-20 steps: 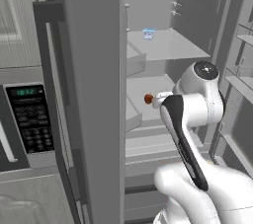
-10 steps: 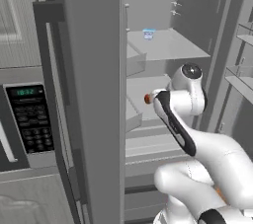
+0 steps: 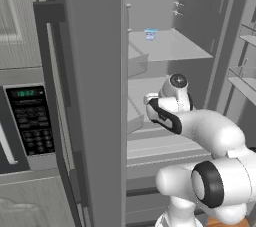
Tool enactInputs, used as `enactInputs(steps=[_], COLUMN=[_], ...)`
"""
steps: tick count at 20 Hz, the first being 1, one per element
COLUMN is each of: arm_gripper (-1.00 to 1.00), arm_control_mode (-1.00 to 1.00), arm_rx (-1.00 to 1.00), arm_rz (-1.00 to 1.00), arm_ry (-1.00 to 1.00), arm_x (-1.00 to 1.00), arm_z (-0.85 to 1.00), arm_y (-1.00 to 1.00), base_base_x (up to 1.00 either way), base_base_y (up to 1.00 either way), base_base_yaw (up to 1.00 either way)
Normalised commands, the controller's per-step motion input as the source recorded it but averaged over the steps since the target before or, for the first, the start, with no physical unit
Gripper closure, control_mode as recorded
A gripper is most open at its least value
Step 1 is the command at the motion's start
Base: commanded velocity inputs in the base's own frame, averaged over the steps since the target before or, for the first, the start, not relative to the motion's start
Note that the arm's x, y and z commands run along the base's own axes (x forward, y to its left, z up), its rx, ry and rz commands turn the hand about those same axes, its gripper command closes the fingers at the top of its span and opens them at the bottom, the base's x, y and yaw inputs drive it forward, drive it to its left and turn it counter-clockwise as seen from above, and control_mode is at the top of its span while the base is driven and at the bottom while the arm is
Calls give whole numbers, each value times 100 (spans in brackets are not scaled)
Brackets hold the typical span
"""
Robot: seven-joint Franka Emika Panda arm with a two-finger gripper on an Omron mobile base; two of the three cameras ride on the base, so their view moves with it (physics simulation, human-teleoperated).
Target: Pick the apple and mango from the fridge and place them on the plate next to the blender to make a fruit smoothie.
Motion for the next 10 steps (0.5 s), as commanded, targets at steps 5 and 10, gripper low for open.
enactInputs(steps=[5,10], arm_gripper=[-100,-100], arm_control_mode=[-100,-100], arm_rx=[0,0], arm_rz=[0,0], arm_ry=[3,5], arm_x=[31,5], arm_z=[0,-11], arm_y=[0,0], base_base_x=[0,0], base_base_y=[0,0], base_base_yaw=[0,0])
